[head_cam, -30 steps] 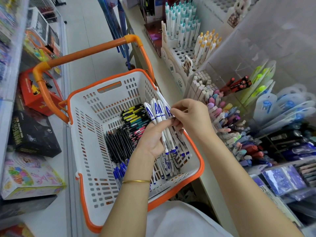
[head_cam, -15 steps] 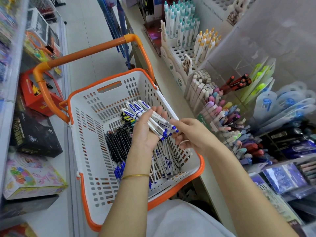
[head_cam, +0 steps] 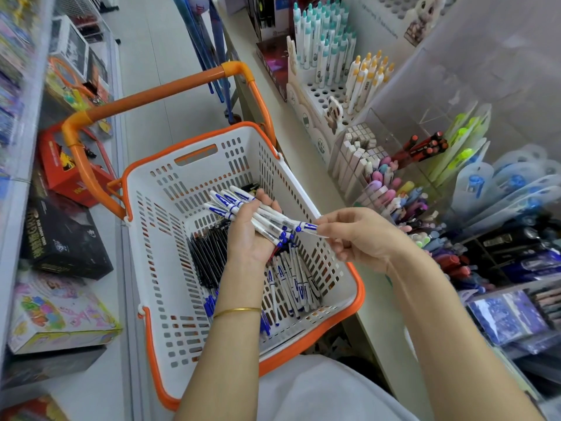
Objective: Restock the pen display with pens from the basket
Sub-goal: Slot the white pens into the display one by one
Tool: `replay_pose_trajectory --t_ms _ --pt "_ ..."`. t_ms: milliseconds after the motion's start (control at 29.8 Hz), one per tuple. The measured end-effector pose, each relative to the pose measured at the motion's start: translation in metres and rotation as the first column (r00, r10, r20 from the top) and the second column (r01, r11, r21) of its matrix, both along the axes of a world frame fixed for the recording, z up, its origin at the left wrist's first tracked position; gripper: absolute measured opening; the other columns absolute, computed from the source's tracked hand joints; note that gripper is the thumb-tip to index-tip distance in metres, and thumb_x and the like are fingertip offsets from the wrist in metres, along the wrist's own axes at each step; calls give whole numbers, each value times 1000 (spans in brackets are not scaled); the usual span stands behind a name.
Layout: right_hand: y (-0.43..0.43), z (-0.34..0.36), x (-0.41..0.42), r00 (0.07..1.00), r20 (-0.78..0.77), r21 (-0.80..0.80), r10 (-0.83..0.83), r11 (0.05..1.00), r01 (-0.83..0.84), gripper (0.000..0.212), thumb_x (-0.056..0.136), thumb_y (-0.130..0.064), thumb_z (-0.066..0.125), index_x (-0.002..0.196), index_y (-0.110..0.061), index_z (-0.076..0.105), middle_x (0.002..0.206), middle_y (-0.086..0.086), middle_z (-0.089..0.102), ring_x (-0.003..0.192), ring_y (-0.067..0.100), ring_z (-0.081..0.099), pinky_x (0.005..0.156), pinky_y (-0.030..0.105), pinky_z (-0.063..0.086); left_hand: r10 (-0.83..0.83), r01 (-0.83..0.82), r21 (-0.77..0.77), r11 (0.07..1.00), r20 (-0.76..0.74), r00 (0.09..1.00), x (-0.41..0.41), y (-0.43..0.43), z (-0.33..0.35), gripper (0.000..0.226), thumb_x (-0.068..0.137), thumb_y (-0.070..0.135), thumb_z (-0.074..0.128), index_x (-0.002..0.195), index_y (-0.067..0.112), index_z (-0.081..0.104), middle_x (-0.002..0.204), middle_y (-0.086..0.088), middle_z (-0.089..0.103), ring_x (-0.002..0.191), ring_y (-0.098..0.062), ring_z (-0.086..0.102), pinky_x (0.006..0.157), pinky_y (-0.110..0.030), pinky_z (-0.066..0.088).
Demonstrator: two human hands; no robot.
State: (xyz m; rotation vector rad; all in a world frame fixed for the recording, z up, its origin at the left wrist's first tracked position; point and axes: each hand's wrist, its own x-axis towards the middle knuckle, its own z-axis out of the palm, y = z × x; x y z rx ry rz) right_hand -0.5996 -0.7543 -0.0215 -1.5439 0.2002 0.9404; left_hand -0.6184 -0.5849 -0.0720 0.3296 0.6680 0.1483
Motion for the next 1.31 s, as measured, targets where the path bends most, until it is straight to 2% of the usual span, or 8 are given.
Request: replay_pose_trajectory --t_ms 235,437,537,873,1007,1108,1175,1310 --pt "-5 8 9 872 435 -144 -227 938 316 15 98 -10 47 98 0 59 75 7 58 57 10 55 48 17 47 -63 67 68 995 -56 996 -2 7 -3 14 97 3 50 89 6 61 72 -3 59 58 -11 59 60 -25 55" --pt "17 13 21 658 731 -143 -181 903 406 6 96 -15 50 102 -18 51 87 4 59 67 12 58 57 26 52 -465 481 252 840 -125 877 -12 -7 1 11 94 2 53 89 5 63 80 -10 69 73 -20 69 67 -34 60" --pt "25 4 29 654 755 -236 -45 913 334 7 92 -18 60 96 -14 56 80 1 60 66 12 57 58 27 50 -599 583 262 769 -24 800 -15 -16 7 14 88 7 58 101 2 61 90 -16 71 90 -31 69 85 -48 56" --pt "34 -14 26 625 780 -203 -21 937 285 14 84 -22 71 94 -13 67 75 0 64 62 9 58 57 27 51 -677 607 465 645 -20 735 -17 -28 11 14 95 5 53 106 7 62 82 -6 72 76 -17 70 69 -32 57" --pt "28 -19 15 722 570 40 -392 891 452 17 97 -25 51 99 -13 62 84 4 65 68 9 60 63 26 51 -513 421 773 475 -145 846 -15 -33 9 33 94 5 59 126 5 55 113 -16 65 101 -20 65 93 -37 55" --pt "28 -33 0 924 219 -6 -312 947 321 40 101 -42 36 104 -13 63 96 5 67 90 20 63 78 36 55 -361 250 929 272 -142 922 -14 -37 19 46 92 7 63 134 6 46 117 -5 61 100 3 60 87 -14 50" --pt "36 -34 -11 949 -103 184 -298 932 313 44 97 -51 40 110 -18 66 105 -1 67 96 18 61 72 35 56 -327 179 956 234 -96 940 -15 -43 26 47 89 8 66 132 18 47 116 4 60 102 11 57 84 -6 44" --pt "51 -27 -13 806 -495 570 -325 579 583 31 87 -36 52 90 -17 76 92 -1 72 83 12 69 66 25 56 -310 117 979 167 -61 949 -19 -52 32 49 85 7 71 105 43 44 104 20 57 96 21 54 82 -1 39"
